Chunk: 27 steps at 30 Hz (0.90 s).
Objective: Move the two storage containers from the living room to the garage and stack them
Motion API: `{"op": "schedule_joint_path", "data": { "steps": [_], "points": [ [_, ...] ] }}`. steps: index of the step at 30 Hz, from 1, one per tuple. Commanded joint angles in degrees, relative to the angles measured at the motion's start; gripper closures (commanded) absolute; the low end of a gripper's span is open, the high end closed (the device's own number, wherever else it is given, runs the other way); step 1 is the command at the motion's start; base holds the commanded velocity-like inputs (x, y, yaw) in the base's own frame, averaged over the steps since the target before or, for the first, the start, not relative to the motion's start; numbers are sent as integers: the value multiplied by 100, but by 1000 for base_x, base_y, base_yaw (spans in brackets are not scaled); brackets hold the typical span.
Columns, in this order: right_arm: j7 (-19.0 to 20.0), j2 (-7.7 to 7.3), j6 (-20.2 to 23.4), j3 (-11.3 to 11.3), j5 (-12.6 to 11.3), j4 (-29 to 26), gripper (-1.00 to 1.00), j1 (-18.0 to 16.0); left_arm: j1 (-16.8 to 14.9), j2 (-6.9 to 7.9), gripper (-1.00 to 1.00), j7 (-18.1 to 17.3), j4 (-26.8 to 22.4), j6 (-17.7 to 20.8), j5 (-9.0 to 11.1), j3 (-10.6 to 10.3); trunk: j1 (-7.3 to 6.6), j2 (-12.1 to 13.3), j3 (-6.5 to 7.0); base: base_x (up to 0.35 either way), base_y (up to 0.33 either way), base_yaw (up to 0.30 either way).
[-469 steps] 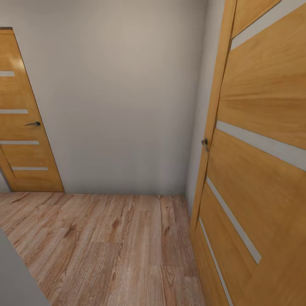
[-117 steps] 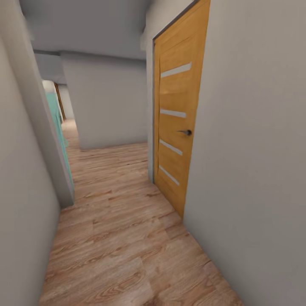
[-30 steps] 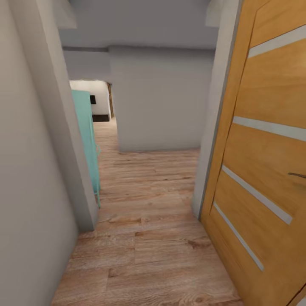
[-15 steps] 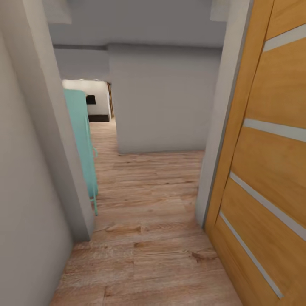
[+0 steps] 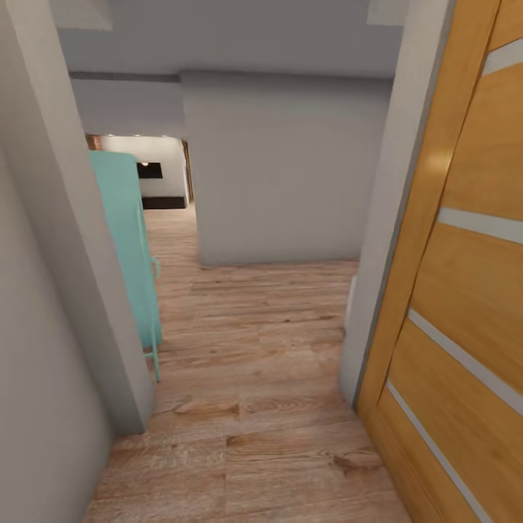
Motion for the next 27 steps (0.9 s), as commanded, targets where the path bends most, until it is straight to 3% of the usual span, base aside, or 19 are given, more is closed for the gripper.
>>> {"op": "schedule_joint_path", "data": {
  "steps": [1,27],
  "points": [
    [-2,3,-29,48,-44,15,-100,-5,-2,0,-100,1,-1,-3,-1,5,3,-2,-6,323,0,0],
    [-72,23,-27,48,-66,15,-100,-9,-2,0,-100,1,-1,-3,-1,5,3,-2,-6,323,0,0]
  ]
}}
